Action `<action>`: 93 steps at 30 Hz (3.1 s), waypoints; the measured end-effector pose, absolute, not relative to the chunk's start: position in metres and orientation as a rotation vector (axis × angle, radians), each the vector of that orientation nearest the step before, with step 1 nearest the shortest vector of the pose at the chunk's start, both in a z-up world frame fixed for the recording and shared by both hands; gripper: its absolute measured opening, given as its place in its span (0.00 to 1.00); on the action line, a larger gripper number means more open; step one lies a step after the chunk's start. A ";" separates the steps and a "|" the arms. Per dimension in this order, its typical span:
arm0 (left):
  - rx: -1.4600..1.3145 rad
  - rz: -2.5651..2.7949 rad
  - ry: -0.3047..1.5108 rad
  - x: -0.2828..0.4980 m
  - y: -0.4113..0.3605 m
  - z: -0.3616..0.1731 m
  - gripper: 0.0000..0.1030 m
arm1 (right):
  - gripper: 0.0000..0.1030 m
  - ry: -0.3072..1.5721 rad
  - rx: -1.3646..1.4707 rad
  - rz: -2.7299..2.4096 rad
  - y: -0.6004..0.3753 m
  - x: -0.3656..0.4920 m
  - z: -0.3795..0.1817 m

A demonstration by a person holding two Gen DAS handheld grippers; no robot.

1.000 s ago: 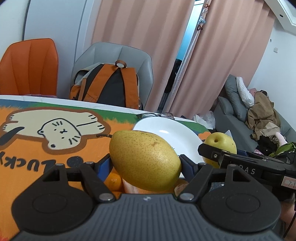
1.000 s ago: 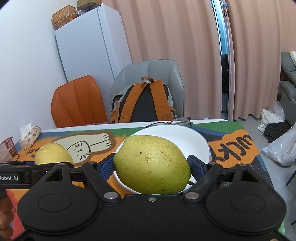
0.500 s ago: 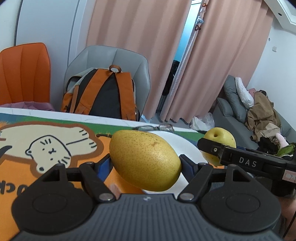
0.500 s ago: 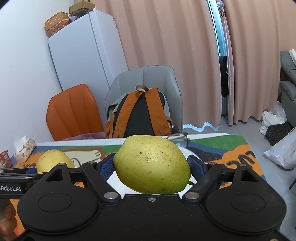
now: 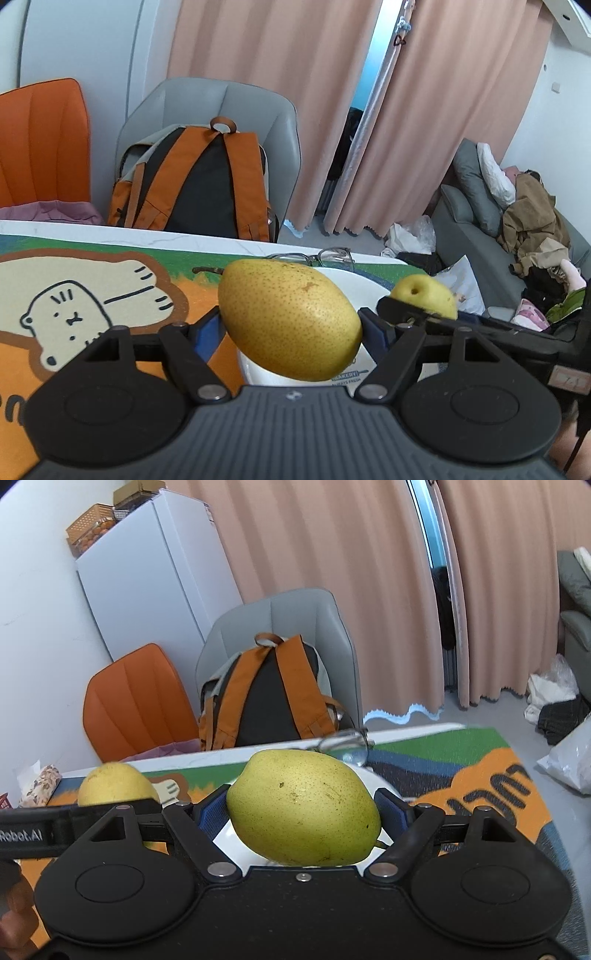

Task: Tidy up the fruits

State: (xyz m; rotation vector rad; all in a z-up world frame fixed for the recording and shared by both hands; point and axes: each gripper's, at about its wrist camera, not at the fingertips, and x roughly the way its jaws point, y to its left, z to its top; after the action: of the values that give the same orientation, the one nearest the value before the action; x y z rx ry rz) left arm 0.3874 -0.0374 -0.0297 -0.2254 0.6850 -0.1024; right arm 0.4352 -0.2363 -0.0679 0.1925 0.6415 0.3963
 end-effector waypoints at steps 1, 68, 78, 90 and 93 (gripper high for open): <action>-0.228 -0.102 0.690 0.390 -0.038 -0.032 0.73 | 0.78 0.643 0.184 0.396 -0.236 0.437 -0.070; -0.261 0.043 0.678 0.324 0.008 -0.004 0.85 | 0.85 0.648 0.277 0.495 -0.246 0.381 -0.044; -0.262 0.074 0.686 0.286 0.025 -0.003 0.92 | 0.90 0.625 0.275 0.520 -0.236 0.347 -0.032; -0.289 0.079 0.666 0.244 0.047 -0.001 0.95 | 0.91 0.610 0.237 0.528 -0.226 0.309 -0.027; -0.304 0.078 0.669 0.237 0.050 -0.006 0.95 | 0.91 0.612 0.227 0.530 -0.224 0.302 -0.029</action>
State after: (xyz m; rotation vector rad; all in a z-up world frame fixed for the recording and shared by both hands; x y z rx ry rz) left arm 0.2369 0.0498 -0.0058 -0.3040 0.6687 0.0777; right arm 0.3016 -0.2242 -0.0291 0.2269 0.6125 0.5305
